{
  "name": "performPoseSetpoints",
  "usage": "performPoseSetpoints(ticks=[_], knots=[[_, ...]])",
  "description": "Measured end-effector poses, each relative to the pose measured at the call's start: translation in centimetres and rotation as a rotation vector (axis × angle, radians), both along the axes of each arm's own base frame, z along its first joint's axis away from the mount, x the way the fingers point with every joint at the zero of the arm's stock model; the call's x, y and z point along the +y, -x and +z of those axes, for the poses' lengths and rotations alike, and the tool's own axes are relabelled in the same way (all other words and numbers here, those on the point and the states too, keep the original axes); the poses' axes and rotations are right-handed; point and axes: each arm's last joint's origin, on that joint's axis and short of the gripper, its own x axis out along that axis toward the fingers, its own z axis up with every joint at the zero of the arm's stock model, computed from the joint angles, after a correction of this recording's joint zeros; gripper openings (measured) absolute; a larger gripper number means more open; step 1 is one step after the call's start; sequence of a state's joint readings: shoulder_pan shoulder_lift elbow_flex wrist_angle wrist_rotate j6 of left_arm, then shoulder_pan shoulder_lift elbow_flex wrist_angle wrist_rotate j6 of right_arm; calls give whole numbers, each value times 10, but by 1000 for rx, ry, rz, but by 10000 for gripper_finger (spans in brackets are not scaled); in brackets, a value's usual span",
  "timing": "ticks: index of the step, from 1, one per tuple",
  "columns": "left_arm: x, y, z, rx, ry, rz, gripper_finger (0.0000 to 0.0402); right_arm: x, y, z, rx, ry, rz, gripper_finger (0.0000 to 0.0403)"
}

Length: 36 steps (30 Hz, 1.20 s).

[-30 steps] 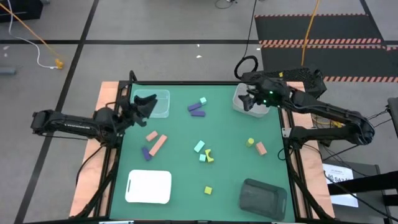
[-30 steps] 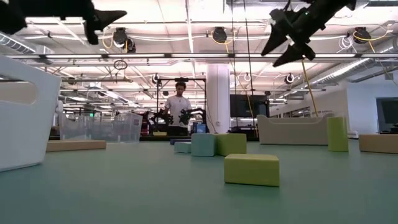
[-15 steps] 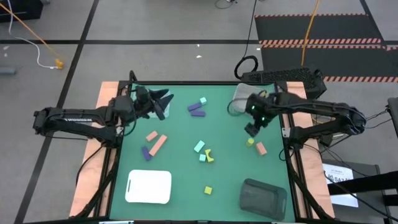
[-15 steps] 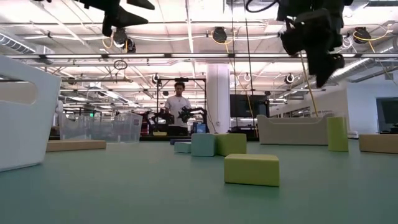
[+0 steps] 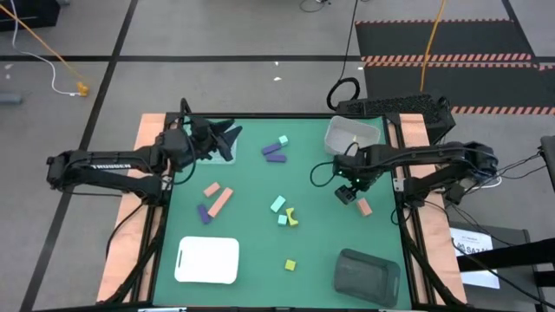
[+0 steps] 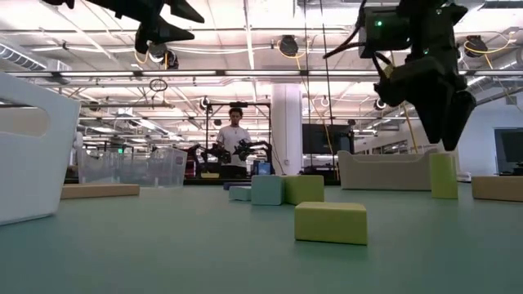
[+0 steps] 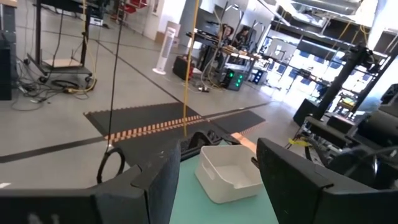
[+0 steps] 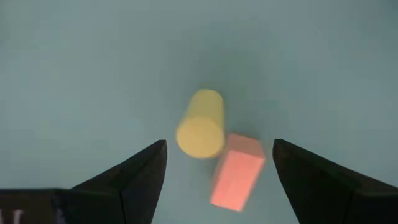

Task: Sort & place blocks by color
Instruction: Put the top light green block into the gray bin

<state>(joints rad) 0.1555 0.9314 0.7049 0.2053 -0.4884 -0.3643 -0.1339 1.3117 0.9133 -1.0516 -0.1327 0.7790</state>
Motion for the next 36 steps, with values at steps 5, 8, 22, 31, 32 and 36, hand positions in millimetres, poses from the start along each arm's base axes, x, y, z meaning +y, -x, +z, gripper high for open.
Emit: performPoseSetpoints(ticks=[5, 8, 22, 31, 32, 36], knots=[[3, 1, 0, 0, 1, 13, 214, 3, -9, -11, -18, 0, -10, 281], [3, 1, 0, 0, 1, 17, 214, 5, -12, -18, -4, 0, 2, 273], [3, 1, 0, 40, -45, 16, 214, 5, -16, -37, 79, 22, 41, 108], [5, 1, -1, 53, -61, 25, 214, 4, -15, -23, -46, 32, 74, 108], [6, 2, 0, 50, -57, 30, 214, 3, -16, -19, -99, 41, 76, 108], [9, 2, 0, 41, -54, 43, 214, -2, -24, 5, -380, 94, 69, 108]])
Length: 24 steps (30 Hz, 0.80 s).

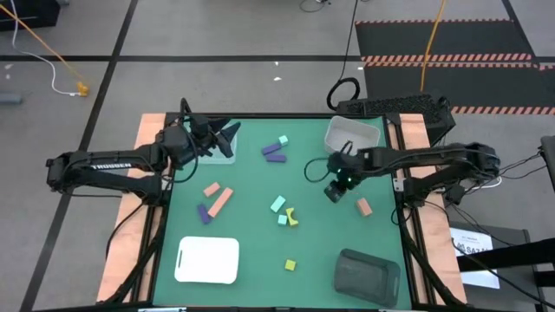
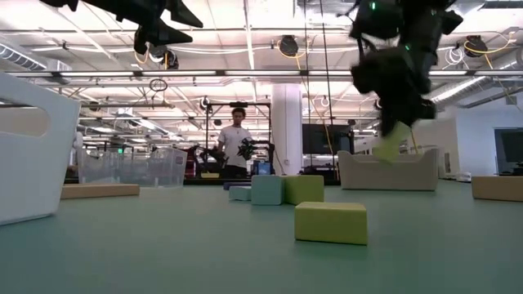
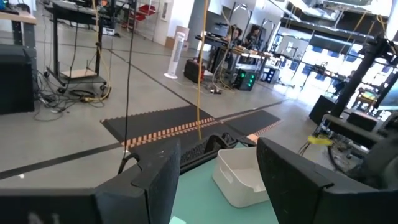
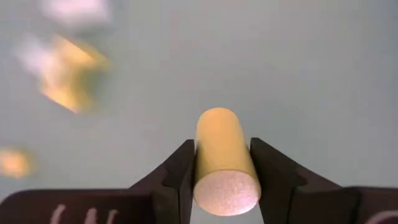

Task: Sort & place blocks by color
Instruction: Put the top light green block into the gray bin

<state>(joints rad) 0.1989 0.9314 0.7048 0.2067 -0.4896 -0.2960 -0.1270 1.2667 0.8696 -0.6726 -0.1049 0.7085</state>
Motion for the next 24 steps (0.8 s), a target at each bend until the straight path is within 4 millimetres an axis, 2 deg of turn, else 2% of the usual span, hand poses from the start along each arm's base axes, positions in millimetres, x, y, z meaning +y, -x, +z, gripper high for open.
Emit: performPoseSetpoints(ticks=[7, 15, 24], knots=[[2, 1, 1, -6, -1, 11, 214, -19, -21, 41, -487, 161, -27, 108], [2, 1, 1, -6, -1, 11, 214, -34, -40, 58, -719, 465, 76, 108], [2, 1, 0, -1, 0, 11, 214, -38, -57, 81, -975, 843, 235, 108]])
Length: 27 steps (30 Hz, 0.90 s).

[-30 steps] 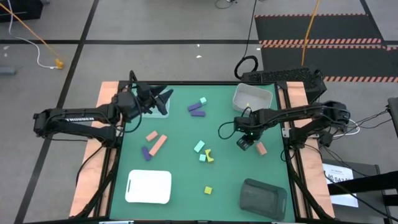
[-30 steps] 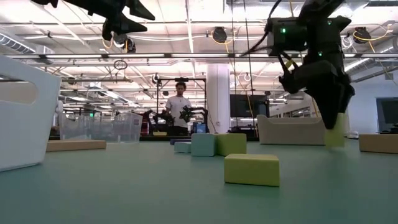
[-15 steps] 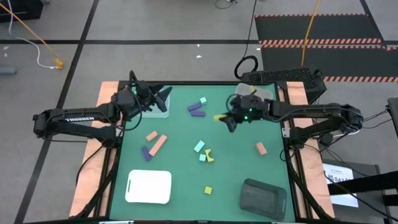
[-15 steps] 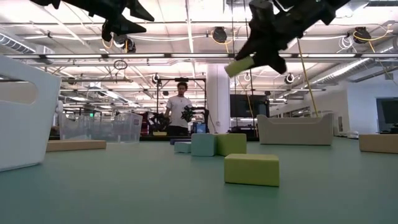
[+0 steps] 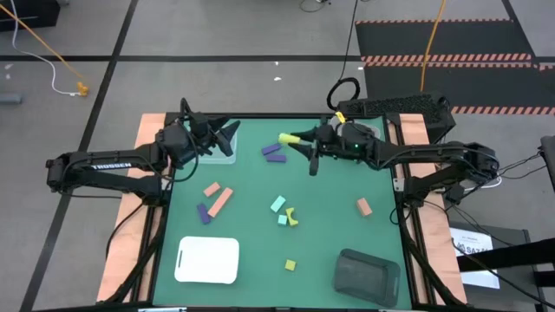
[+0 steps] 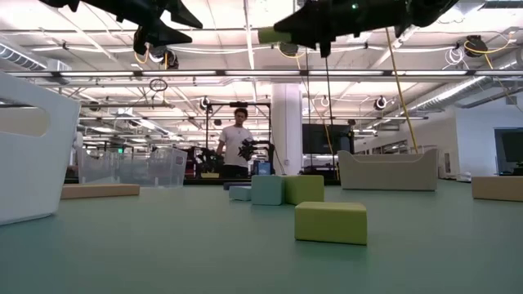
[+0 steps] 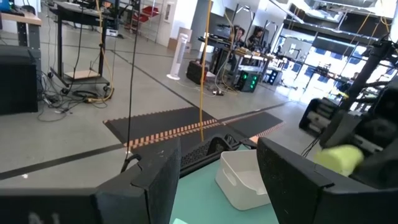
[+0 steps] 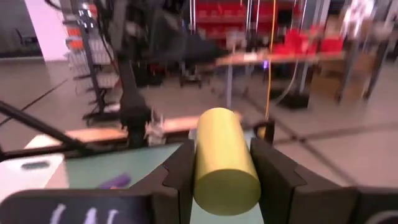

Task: Sort & place blocks by color
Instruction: Put the top light green block into the gray bin

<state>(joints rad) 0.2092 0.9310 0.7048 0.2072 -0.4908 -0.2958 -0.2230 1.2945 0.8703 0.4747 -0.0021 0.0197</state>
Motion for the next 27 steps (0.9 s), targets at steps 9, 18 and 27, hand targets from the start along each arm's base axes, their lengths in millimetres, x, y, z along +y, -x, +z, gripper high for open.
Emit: performPoseSetpoints(ticks=[9, 18, 27], knots=[[0, 0, 0, 2, 0, 0, 214, -1, 0, 6, -56, 36, -8, 108], [0, 0, 0, -30, 39, 0, 214, -28, 19, -14, 204, -69, -244, 108], [0, 0, -1, -43, 67, 1, 214, -57, 56, -46, 542, -320, -462, 108]])
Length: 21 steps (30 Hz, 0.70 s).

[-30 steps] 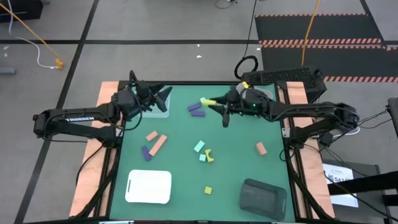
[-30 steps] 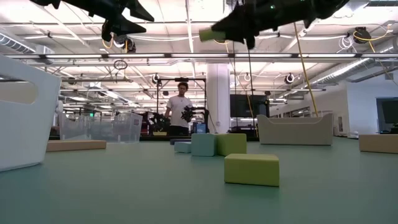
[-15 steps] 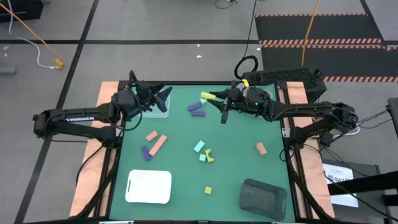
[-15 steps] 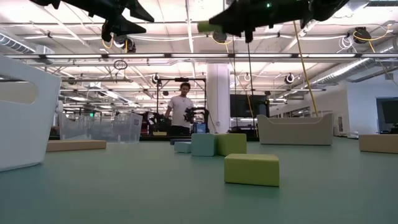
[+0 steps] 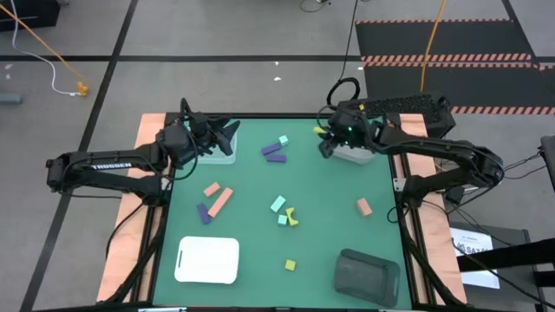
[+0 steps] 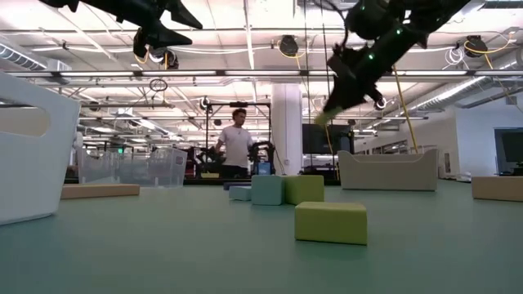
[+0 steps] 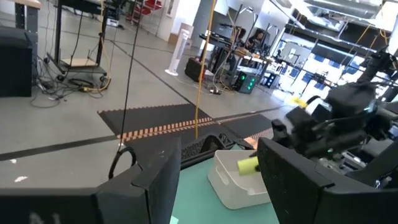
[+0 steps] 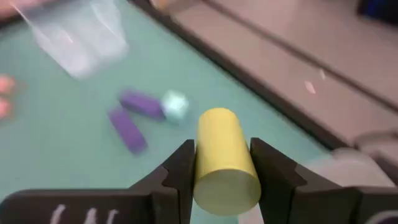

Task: Sort & place blocks by color
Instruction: Put the top light green block into the gray bin

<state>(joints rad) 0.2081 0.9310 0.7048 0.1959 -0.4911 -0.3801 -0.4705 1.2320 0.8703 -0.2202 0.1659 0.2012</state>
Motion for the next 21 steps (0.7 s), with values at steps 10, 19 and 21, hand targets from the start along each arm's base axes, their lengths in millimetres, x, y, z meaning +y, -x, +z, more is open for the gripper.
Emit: performPoseSetpoints(ticks=[10, 19, 21], knots=[[0, 0, -2, 21, 7, 0, 214, -13, 35, -21, 283, -142, -191, 108], [0, 0, -3, 30, 9, 0, 214, -22, 48, -24, 297, -211, -305, 130], [0, 0, -4, 41, 11, 0, 214, -24, 50, -24, 287, -220, -328, 169]])
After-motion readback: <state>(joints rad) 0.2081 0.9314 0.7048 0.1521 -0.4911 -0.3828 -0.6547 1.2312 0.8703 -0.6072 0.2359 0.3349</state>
